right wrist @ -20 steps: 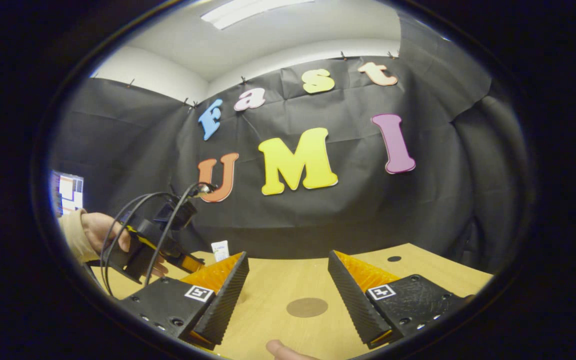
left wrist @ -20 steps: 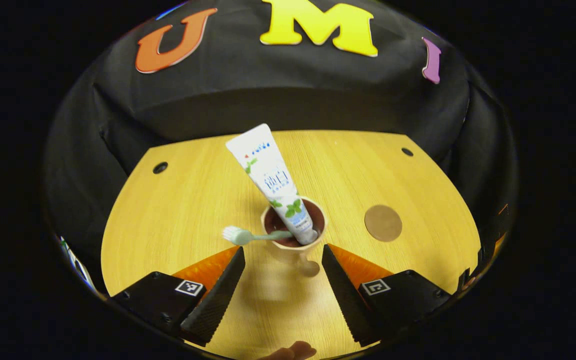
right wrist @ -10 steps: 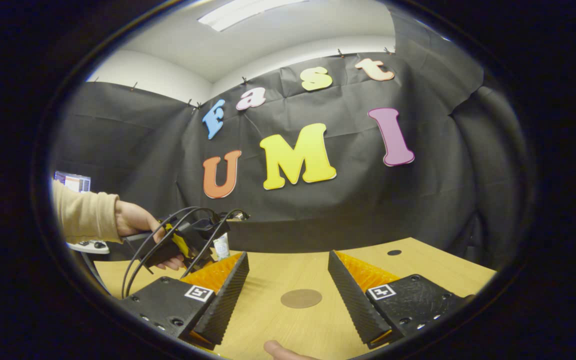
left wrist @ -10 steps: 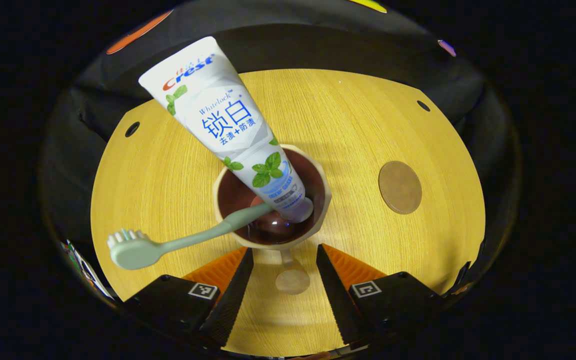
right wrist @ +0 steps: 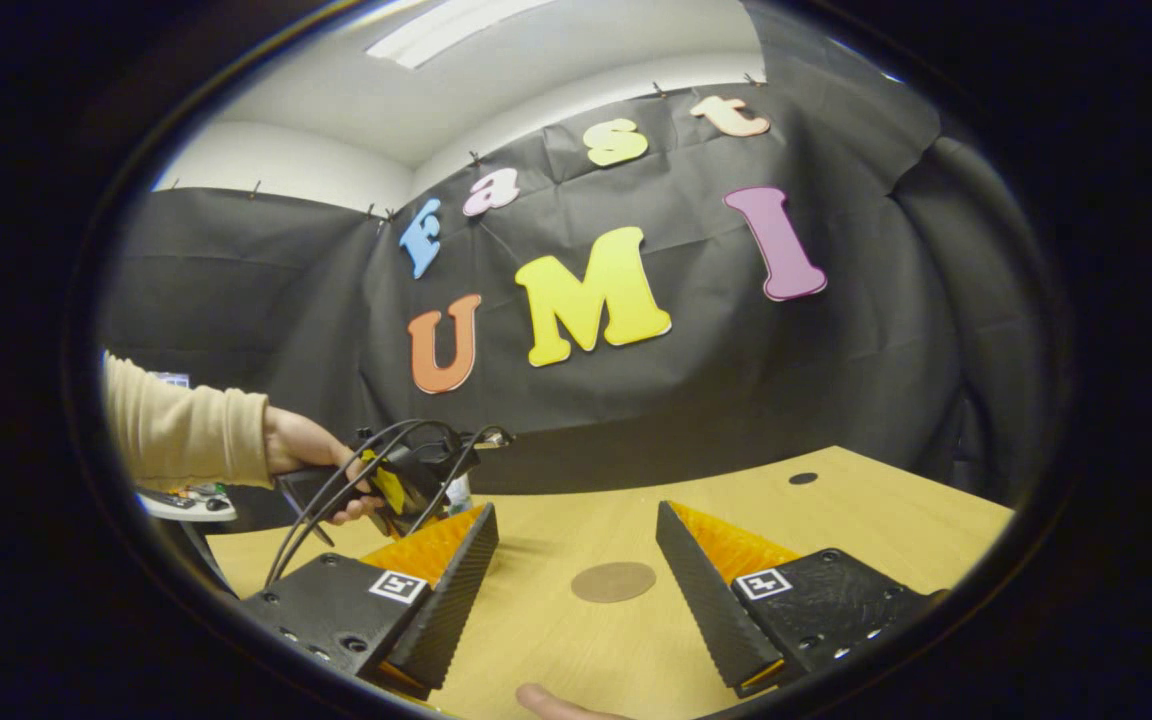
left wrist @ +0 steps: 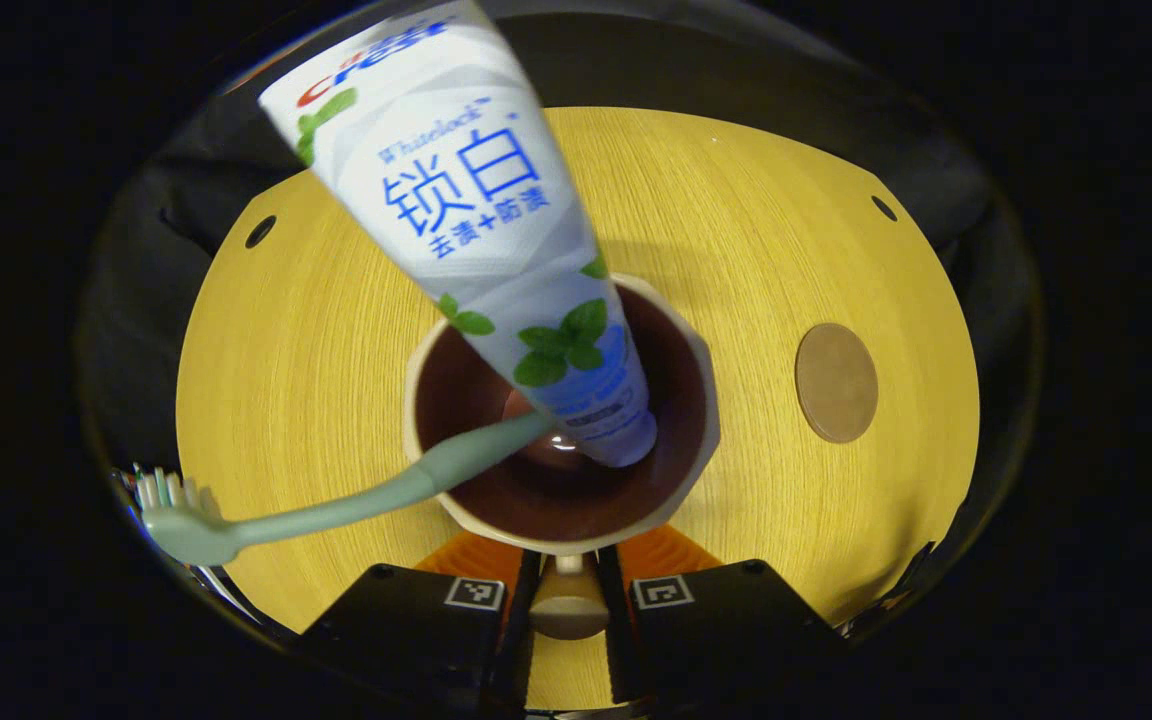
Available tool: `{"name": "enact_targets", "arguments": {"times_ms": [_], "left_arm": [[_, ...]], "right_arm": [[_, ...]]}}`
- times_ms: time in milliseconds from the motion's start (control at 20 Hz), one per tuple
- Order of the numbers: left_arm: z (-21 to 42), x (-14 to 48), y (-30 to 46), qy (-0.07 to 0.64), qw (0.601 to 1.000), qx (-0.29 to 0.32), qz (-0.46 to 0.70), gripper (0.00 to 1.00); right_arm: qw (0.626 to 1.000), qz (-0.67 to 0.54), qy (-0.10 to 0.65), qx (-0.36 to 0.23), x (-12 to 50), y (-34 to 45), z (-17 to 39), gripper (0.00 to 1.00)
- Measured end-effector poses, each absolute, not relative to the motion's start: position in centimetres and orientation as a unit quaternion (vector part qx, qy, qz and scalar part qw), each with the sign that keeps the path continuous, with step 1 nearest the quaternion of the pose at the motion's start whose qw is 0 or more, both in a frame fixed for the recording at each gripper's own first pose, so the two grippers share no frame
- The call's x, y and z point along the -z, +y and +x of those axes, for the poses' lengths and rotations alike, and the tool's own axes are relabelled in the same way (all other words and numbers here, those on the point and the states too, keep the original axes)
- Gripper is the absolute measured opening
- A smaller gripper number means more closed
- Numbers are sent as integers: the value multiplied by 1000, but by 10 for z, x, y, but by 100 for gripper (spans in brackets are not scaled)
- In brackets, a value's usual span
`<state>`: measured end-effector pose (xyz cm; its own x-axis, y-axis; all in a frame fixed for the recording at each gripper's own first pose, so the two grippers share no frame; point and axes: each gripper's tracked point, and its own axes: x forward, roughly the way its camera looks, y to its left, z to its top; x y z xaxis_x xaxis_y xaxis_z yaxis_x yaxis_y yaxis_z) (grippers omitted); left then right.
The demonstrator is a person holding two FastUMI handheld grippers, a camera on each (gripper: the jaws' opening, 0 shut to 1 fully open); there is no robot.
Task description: Put the toothbrush and toothpaste on the desktop into the cup, then pick up the cup and place it on the coaster on the desktop.
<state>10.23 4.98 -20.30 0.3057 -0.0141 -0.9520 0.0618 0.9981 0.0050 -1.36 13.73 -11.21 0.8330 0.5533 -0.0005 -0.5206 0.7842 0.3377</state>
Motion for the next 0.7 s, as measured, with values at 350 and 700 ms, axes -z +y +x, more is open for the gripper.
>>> {"name": "enact_targets", "arguments": {"times_ms": [350, 700], "left_arm": [[105, 196, 46, 581, 813, 38, 9, 30], [116, 173, 37, 556, 825, 91, 49, 30]], "right_arm": [[946, 161, 51, -276, 119, 132, -9, 92], [944, 173, 59, -273, 118, 126, -9, 95]]}}
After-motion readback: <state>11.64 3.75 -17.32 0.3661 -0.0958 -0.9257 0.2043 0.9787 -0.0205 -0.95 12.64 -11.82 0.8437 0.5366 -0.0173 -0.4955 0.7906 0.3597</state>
